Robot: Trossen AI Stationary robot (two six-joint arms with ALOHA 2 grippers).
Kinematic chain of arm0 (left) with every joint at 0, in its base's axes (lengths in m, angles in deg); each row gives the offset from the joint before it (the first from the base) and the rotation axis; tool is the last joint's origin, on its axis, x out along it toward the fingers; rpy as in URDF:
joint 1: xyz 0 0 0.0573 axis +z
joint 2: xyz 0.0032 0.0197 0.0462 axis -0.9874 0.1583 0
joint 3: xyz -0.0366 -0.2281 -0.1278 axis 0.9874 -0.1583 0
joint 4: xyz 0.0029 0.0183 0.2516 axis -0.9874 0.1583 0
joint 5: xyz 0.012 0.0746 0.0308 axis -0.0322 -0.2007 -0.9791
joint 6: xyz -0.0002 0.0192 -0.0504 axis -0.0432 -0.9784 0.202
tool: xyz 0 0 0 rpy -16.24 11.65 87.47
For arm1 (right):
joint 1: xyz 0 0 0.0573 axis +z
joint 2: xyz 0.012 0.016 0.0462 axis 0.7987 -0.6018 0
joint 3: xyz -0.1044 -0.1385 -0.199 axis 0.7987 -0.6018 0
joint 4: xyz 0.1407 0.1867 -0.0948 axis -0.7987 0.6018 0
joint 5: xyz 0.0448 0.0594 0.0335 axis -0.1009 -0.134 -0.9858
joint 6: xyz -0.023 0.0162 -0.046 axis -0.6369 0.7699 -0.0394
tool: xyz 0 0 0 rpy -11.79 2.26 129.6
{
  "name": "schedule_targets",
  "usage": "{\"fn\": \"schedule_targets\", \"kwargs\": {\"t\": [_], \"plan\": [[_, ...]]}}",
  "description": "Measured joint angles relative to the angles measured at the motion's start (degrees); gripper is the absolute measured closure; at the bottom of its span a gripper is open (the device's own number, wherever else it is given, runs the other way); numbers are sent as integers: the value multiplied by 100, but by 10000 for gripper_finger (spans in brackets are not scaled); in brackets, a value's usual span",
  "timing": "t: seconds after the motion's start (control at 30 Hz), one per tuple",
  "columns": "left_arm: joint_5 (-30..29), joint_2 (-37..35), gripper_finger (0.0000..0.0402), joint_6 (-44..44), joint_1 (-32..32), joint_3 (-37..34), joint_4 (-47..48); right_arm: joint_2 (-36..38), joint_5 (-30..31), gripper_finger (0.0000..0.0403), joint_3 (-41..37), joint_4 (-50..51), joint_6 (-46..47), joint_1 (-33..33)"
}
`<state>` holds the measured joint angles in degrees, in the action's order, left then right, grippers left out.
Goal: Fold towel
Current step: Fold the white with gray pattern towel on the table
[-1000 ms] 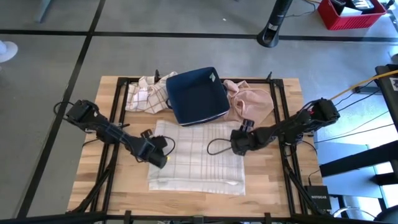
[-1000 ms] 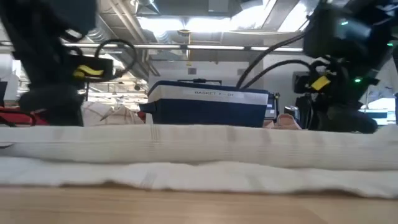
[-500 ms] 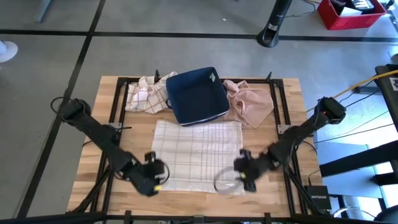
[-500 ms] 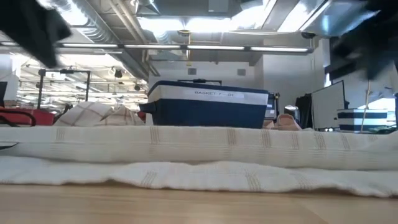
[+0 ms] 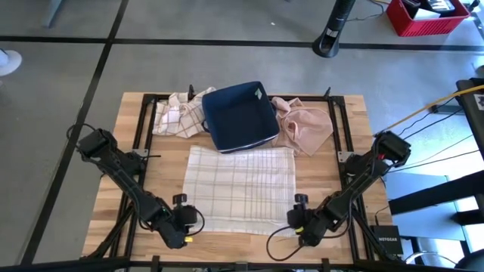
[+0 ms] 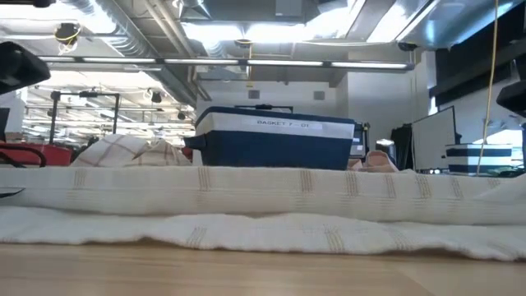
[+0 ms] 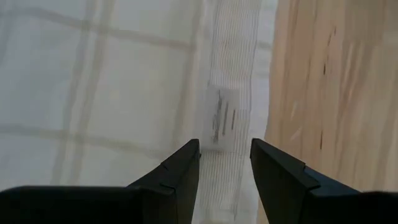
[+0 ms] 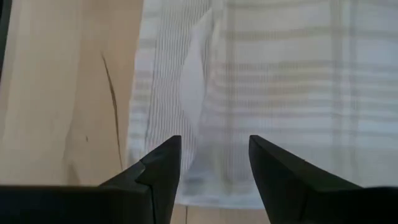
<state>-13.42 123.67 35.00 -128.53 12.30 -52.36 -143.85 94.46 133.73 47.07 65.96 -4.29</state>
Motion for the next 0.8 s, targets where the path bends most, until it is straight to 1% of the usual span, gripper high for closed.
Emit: {"fn": "schedule_targets", "kwargs": {"t": [0.27,0.43,0.63,0.8], "plan": [[83,0,266,121,0,-4,765,-28,186,212,0,-135,144,2],[315,0,266,305,-46,-4,767,-28,259,212,0,-136,148,2],[324,0,266,258,-151,-22,676,-28,317,212,0,-144,146,2],[321,0,266,462,-148,-259,648,-28,281,220,0,-156,146,2]]}}
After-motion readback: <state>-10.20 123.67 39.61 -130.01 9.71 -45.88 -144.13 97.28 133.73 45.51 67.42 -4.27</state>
